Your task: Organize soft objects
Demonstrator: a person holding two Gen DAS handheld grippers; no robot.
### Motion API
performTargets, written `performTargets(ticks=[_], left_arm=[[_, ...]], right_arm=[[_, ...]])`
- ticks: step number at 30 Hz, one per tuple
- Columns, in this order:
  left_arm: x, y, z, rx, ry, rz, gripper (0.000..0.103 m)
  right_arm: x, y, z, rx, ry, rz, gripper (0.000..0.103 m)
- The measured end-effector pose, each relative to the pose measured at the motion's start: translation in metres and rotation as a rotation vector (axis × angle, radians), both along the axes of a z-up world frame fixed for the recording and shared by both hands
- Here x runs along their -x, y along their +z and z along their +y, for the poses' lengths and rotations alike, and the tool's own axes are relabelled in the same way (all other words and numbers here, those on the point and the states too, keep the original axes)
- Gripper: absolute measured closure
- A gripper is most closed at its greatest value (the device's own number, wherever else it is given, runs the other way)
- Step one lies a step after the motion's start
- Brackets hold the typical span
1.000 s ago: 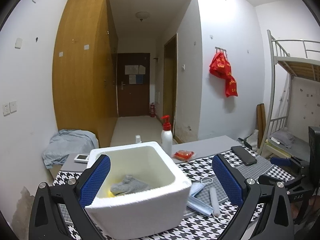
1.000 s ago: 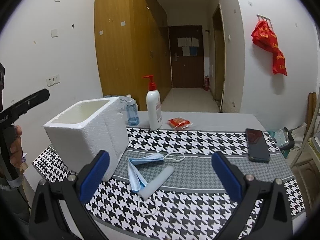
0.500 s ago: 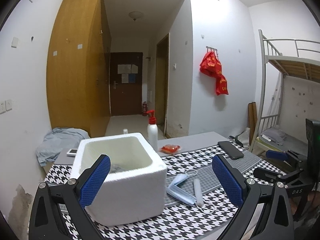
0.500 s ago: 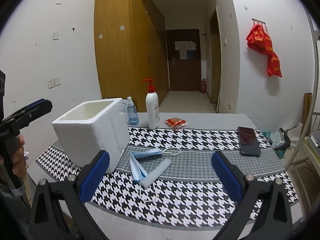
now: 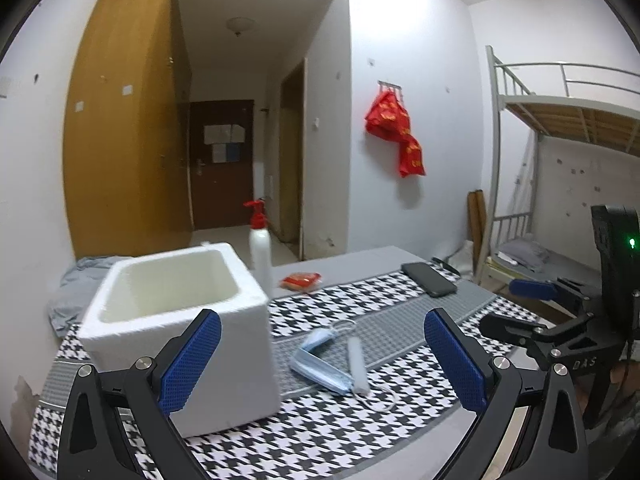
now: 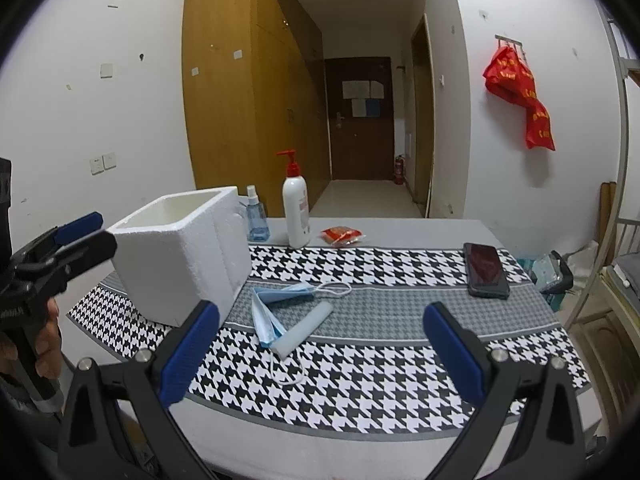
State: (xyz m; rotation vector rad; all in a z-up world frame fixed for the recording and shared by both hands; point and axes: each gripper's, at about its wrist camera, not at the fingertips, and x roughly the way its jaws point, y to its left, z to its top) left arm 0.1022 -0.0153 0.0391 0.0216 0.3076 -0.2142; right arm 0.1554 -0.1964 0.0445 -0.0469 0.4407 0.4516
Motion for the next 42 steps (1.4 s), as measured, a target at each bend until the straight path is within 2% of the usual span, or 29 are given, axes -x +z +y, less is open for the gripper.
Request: performTargets(ticks=[9, 21, 30, 42], left_arm=[[-0.02, -0.013, -0.022, -0.001, -0.079, 0.046, 0.001], [-0.052, -0.024, -0.043, -0.005, -0.134, 0.1, 0.001], [-0.08, -0.045, -0.052, -0.014, -0.131, 0.167, 0.001], [-0.106, -0.067, -0.041, -0.004, -0.071, 0.258, 0.001]], right_arm=[[-0.002, -0.01, -0.015, 0.001, -0.043, 0.02, 0.0], [-0.013, -0.019, -0.039, -0.006, -0.112, 0.04, 0.0], [-0.023, -0.026, -0.049, -0.019, -0.134, 0.062, 0.0], [-0.042, -0.039, -0.045, -0.02, -0.121, 0.102, 0.0]])
